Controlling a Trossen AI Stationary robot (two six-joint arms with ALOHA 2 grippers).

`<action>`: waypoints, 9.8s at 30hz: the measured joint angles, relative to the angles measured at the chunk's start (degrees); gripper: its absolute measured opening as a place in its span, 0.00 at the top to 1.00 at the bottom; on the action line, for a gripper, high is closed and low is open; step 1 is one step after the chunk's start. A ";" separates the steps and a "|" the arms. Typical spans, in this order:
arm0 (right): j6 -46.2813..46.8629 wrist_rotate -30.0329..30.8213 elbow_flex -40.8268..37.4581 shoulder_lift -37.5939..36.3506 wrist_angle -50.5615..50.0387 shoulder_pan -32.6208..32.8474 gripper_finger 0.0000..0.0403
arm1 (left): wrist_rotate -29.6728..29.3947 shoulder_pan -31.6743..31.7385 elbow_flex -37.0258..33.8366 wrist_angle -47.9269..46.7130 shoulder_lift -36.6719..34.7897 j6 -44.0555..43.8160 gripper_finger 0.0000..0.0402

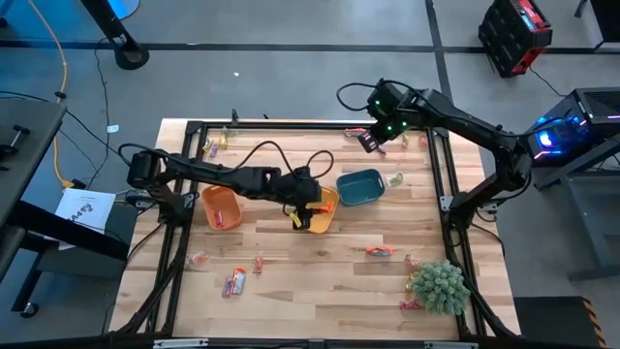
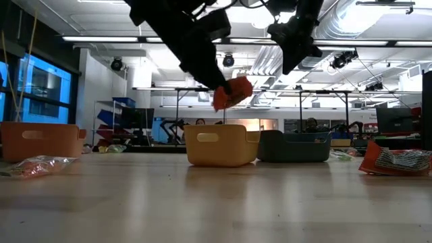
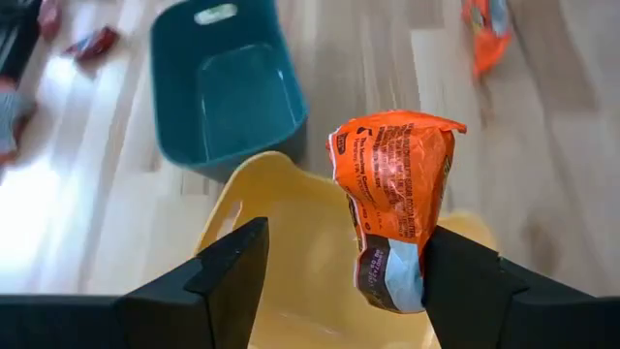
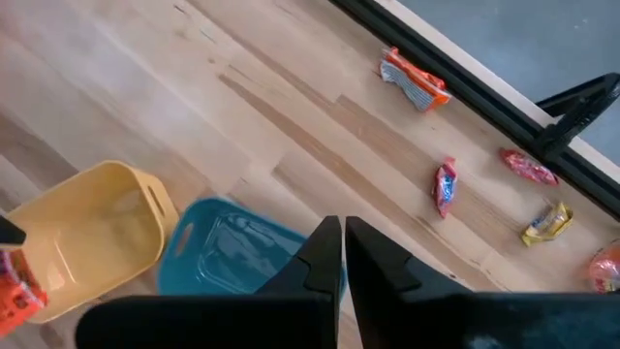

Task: Sort candy
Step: Put the orange chocolate into the yellow bin, then put the red candy into the orange bin

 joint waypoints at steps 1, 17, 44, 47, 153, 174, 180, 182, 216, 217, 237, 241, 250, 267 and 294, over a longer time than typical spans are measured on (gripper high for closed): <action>-0.10 0.00 0.00 0.00 -0.15 0.00 0.96 | -0.04 -0.06 0.31 -1.02 0.13 1.73 0.42; -2.94 -18.54 0.00 0.02 -0.29 2.70 0.96 | 33.28 11.58 2.51 -3.10 3.40 -30.66 0.43; 1.30 -10.32 0.02 9.81 15.71 28.30 1.00 | 31.35 12.41 2.53 -3.77 -0.22 -28.12 0.44; 1.45 -10.69 0.02 11.06 15.96 28.30 1.00 | 31.35 12.41 2.53 -3.72 -0.22 -28.10 0.44; 18.23 -7.75 -35.60 -7.74 70.11 20.38 0.99 | 13.61 7.37 -21.95 21.35 -31.38 -37.95 0.44; 18.96 -16.14 -26.52 5.35 98.56 23.82 0.99 | 8.80 6.81 -19.94 17.08 -33.62 -33.44 0.44; 15.66 -16.81 -22.92 4.94 96.89 23.79 0.99 | 9.65 6.58 -20.03 25.70 -33.21 -34.55 0.44; 14.77 -16.81 -22.29 4.43 96.76 23.82 0.99 | 11.08 6.60 -20.05 28.18 -33.17 -35.10 0.44; 8.64 -13.20 -8.68 2.55 90.57 24.92 1.00 | 13.66 5.75 -19.85 60.78 -28.42 -38.07 0.44; 8.73 -13.20 -8.68 2.54 90.37 24.92 1.00 | 14.03 5.75 -19.85 60.78 -28.36 -38.15 0.44; 11.74 -12.76 -8.79 2.31 90.46 25.17 0.80 | 14.87 6.67 -19.87 59.86 -28.42 -36.80 0.95; 11.75 -12.72 -8.77 0.84 90.15 24.16 0.67 | 14.92 7.30 -19.92 56.67 -29.22 -36.59 0.98; 9.70 -13.09 -8.74 -4.90 82.46 20.05 0.53 | 12.45 10.49 -19.89 25.58 -39.74 -33.76 0.99; 2.93 -9.39 -8.79 -9.81 61.54 19.11 0.53 | -3.04 -1.25 -29.60 -41.97 -45.28 -79.26 0.98; 4.03 -9.27 -8.79 -9.75 60.44 19.12 0.53 | -8.14 7.26 -41.22 3.21 -22.20 -77.38 0.98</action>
